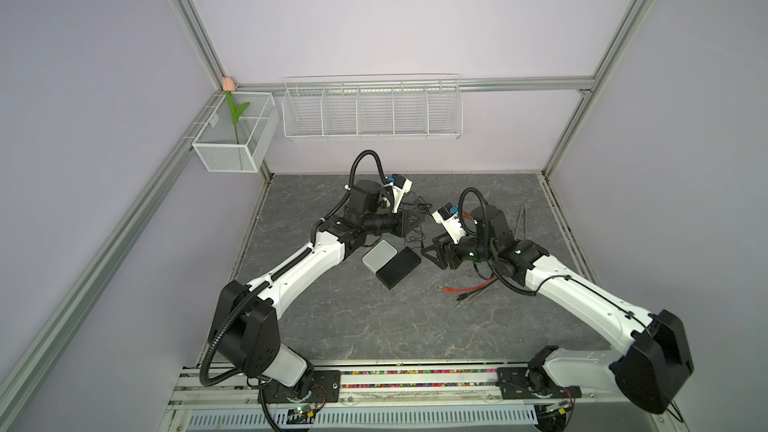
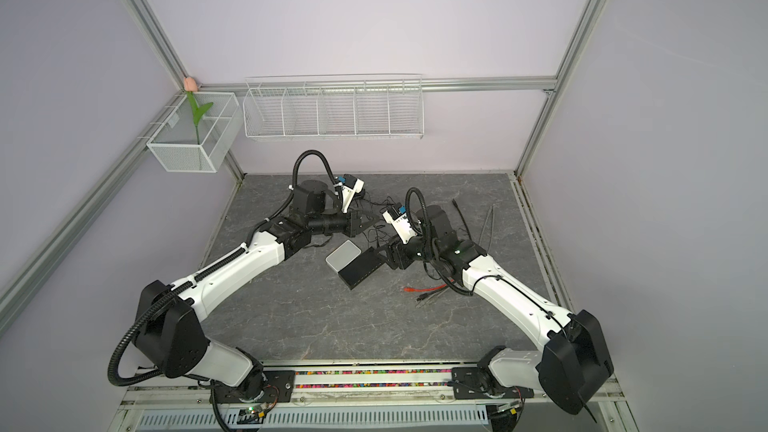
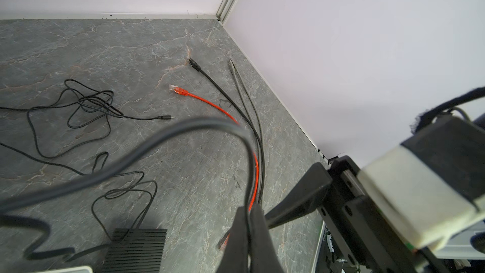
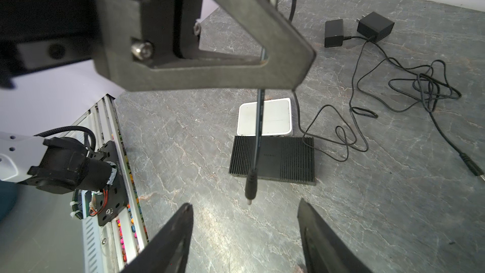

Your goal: Insert the plug into the switch port

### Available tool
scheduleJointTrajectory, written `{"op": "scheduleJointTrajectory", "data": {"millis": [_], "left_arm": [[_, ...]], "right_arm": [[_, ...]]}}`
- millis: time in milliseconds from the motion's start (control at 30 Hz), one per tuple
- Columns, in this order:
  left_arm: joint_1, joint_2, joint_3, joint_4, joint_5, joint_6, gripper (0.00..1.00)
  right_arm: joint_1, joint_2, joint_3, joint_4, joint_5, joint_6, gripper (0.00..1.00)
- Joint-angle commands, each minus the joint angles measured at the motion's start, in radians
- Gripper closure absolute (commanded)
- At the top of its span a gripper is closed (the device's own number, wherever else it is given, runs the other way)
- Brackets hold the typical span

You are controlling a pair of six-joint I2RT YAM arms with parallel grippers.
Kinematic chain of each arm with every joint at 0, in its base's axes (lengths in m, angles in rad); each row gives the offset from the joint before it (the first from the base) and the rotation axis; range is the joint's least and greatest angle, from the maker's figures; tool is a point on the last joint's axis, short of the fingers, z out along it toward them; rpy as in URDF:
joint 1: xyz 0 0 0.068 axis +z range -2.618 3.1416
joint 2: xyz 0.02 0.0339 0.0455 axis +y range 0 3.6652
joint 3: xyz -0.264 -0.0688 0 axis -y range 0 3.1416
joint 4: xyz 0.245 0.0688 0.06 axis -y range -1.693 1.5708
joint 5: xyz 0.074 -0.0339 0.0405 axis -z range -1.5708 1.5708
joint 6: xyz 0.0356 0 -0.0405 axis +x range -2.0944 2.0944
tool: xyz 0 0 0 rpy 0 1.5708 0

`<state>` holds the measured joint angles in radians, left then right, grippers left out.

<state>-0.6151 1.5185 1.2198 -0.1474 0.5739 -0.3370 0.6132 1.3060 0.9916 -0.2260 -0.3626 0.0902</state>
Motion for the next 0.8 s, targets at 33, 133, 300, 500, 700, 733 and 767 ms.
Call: {"op": "scheduleJointTrajectory", "data": {"millis": [33,133,300,500,700,733,767], "left_arm": [[0.006,-0.028,0.007,0.011,-0.008,-0.010,1.00],[0.006,-0.032,0.007,0.011,-0.005,-0.013,1.00],[0.006,-0.048,0.002,0.004,-0.014,-0.010,1.00],[0.005,-0.057,0.000,-0.006,-0.019,-0.006,1.00],[0.014,-0.057,-0.004,-0.009,-0.021,-0.001,0.98],[0.018,-0.056,-0.003,-0.012,-0.026,0.000,0.96],[0.020,-0.058,-0.005,-0.014,-0.033,0.000,0.93]], "right_arm": [[0.009,0.038,0.053,0.024,0.011,-0.050,0.44],[0.010,0.058,0.068,0.029,0.004,-0.054,0.47],[0.010,0.094,0.100,0.018,-0.015,-0.053,0.50],[0.014,0.126,0.116,0.002,-0.024,-0.060,0.63],[0.013,0.145,0.146,-0.044,-0.089,-0.062,0.94],[0.013,0.144,0.147,-0.043,-0.093,-0.055,0.94],[0.014,0.141,0.143,-0.038,-0.095,-0.051,0.94]]}}
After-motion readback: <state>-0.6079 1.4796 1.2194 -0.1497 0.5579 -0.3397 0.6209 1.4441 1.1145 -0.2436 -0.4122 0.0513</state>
